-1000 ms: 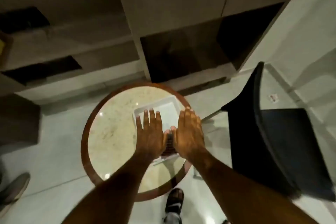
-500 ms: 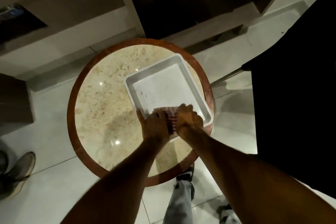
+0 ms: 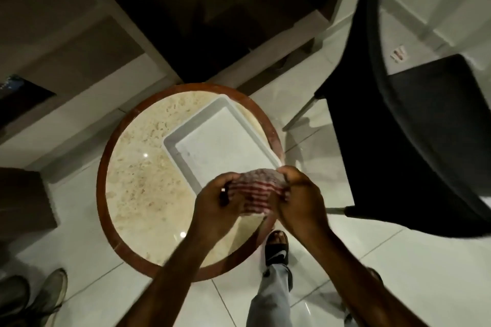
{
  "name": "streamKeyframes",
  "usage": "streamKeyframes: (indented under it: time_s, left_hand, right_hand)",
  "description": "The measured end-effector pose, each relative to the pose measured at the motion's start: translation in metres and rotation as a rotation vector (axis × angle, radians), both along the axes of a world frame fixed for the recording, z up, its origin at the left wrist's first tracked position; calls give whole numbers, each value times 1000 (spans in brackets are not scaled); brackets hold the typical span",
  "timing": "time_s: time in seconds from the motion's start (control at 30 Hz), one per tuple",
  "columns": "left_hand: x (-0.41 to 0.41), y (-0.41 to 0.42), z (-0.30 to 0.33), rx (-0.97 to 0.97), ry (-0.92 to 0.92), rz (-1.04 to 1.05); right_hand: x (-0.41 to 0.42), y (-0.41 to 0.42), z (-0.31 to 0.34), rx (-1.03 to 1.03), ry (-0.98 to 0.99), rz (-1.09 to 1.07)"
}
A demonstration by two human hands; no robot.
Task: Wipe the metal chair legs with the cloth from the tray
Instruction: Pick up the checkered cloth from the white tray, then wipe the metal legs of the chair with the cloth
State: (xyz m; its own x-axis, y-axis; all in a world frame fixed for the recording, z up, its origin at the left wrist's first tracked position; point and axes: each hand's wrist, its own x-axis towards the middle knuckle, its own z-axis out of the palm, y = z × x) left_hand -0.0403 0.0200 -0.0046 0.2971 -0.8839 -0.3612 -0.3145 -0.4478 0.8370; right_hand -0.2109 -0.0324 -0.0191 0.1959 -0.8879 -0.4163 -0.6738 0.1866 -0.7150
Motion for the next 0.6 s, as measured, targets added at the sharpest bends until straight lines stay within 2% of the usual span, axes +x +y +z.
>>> streamKeyframes:
  time_s: [0.03, 0.1, 0.23, 0.37, 0.5, 0.6]
  left_hand:
    - [-17, 8, 12, 11, 131, -8]
    - [-61, 20, 28, 83, 254, -58]
    - [-162, 33, 33, 198, 381, -202]
    - [-278, 33, 30, 242, 295, -432]
    - [-392, 20, 21, 281, 236, -662]
    - [-465, -1, 14, 320, 296, -715]
  right_hand:
    - [-23, 13, 9, 6, -53, -40]
    - [-75, 42, 24, 50, -105, -116]
    - [-178, 96, 31, -52, 57, -102]
    - [-275, 137, 31, -149, 89, -185]
    - [-377, 161, 20, -194, -94, -148]
    - [-441, 159, 0, -204, -82, -210]
